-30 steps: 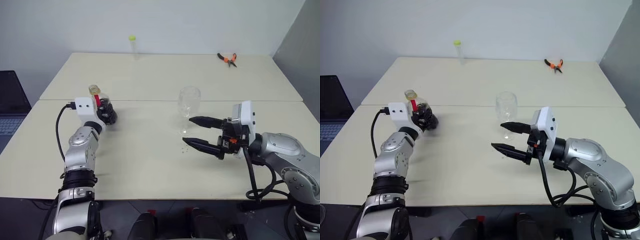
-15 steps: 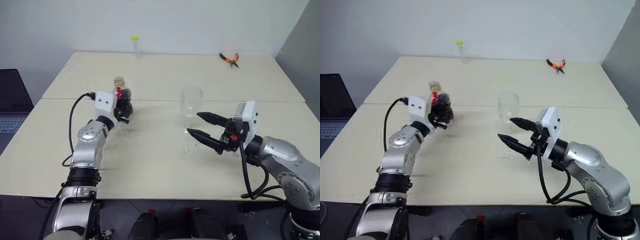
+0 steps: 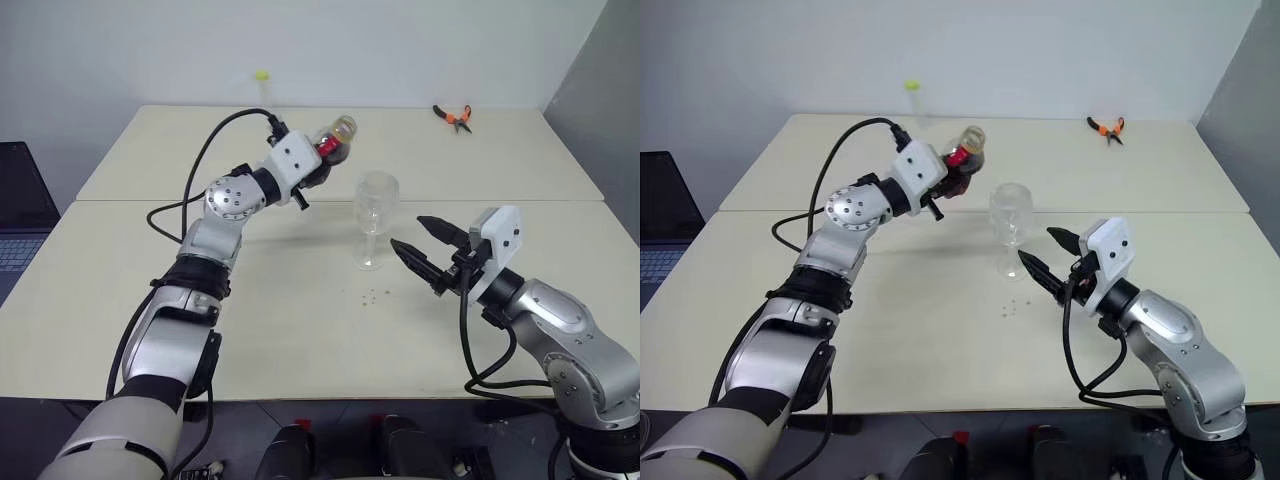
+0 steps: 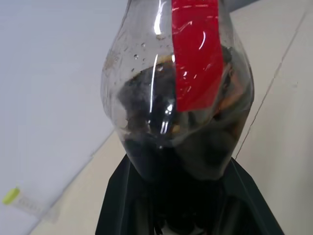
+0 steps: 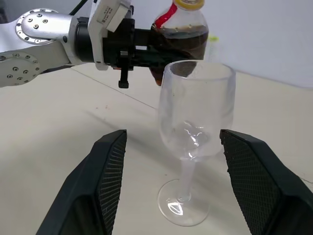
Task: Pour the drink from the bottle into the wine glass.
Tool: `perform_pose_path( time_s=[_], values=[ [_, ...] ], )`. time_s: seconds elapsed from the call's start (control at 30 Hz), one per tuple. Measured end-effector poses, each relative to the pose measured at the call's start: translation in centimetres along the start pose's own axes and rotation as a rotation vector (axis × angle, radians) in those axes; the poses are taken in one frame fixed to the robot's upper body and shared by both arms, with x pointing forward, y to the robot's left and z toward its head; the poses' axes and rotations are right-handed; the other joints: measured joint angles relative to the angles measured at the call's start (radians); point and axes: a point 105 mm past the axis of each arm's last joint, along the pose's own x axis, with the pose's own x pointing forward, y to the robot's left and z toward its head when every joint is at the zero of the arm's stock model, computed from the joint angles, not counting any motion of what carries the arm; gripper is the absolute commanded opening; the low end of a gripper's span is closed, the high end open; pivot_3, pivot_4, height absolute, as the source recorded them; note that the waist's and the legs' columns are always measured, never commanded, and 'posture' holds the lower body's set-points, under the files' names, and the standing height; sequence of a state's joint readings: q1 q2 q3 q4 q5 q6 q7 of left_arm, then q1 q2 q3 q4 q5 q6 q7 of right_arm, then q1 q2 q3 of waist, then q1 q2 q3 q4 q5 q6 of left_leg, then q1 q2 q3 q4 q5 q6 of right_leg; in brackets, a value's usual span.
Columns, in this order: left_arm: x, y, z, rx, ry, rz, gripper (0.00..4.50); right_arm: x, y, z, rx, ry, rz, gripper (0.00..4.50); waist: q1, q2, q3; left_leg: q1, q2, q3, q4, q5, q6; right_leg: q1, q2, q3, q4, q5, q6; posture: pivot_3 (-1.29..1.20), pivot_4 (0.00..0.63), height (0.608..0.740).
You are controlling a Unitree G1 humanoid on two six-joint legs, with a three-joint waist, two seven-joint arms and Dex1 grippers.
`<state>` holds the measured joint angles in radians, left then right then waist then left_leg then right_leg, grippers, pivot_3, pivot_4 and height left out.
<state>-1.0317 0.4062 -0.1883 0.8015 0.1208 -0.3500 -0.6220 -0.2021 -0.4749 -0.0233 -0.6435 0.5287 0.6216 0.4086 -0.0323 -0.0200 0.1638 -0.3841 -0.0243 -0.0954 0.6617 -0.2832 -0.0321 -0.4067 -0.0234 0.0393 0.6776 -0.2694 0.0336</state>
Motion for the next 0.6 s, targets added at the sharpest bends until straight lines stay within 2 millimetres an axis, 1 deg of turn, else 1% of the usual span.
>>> perform_pose_path(
  time_s=[0.23, 0.47, 0.6],
  values=[
    [0.1, -0.2, 0.1, 0.132, -0.033, -0.032, 0.77, -0.2, 0.1, -0.8, 0.024, 0.015, -0.024, 3.26, 0.002, 0.0, 0.0, -0.001, 0.0, 0.0, 0.0, 0.0, 0.0, 0.0, 0.0, 0.0, 0.0, 0.0, 0.0, 0.0, 0.15, 0.74],
    [0.0, 0.7, 1.7, 0.345, -0.09, -0.033, 0.77, 0.0, -0.1, -0.7, 0.034, -0.001, -0.053, 3.26, 0.002, 0.0, 0.0, 0.0, 0.0, -0.001, 0.0, 0.0, 0.0, 0.0, 0.0, 0.0, 0.0, 0.0, 0.0, 0.0, 0.15, 0.74],
    [-0.2, 0.6, 1.2, 0.405, -0.074, -0.039, 0.76, 0.1, -0.1, -0.5, 0.033, -0.009, -0.056, 3.26, 0.001, 0.0, 0.0, 0.0, 0.0, 0.0, 0.0, 0.0, 0.0, 0.0, 0.0, -0.001, 0.0, 0.0, 0.0, 0.0, 0.15, 0.74]
  ],
)
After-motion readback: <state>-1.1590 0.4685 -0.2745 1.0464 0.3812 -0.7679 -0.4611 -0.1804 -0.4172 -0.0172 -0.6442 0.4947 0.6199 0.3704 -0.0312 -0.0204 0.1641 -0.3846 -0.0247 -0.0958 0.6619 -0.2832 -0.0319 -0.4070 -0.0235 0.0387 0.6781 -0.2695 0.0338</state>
